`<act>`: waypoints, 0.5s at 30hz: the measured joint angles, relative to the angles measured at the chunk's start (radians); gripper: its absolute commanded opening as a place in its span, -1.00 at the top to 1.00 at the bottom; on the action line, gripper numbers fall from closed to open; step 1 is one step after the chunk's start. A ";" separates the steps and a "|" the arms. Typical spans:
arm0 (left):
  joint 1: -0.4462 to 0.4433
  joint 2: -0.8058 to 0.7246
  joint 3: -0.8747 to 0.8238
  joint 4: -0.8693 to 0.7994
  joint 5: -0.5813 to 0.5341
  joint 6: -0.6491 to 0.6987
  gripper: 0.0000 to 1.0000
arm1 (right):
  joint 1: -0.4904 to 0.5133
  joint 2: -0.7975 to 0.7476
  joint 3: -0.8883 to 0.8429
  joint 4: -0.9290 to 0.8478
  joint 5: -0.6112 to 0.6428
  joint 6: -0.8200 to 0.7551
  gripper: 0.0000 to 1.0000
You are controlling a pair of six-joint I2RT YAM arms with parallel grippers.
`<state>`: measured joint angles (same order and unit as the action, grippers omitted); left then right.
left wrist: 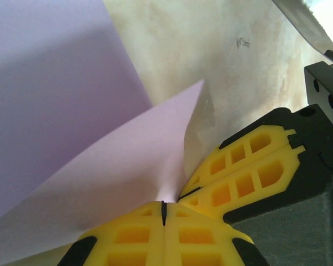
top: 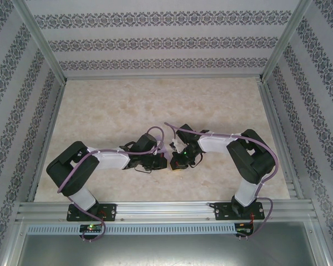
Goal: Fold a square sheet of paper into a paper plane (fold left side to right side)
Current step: Third fold the triangle at the center of the table.
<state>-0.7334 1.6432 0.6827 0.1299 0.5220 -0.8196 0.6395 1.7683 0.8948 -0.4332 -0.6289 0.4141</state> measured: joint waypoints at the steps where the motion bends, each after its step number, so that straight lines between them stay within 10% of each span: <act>1: 0.000 0.001 0.000 0.000 0.000 0.000 1.00 | 0.000 0.000 0.000 0.000 0.000 -0.001 1.00; 15: -0.006 0.028 0.002 0.001 -0.030 0.031 1.00 | 0.005 0.002 0.012 -0.019 0.016 -0.010 1.00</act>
<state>-0.7391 1.6714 0.6849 0.1310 0.4923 -0.7891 0.6441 1.7702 0.9066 -0.4519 -0.6128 0.4038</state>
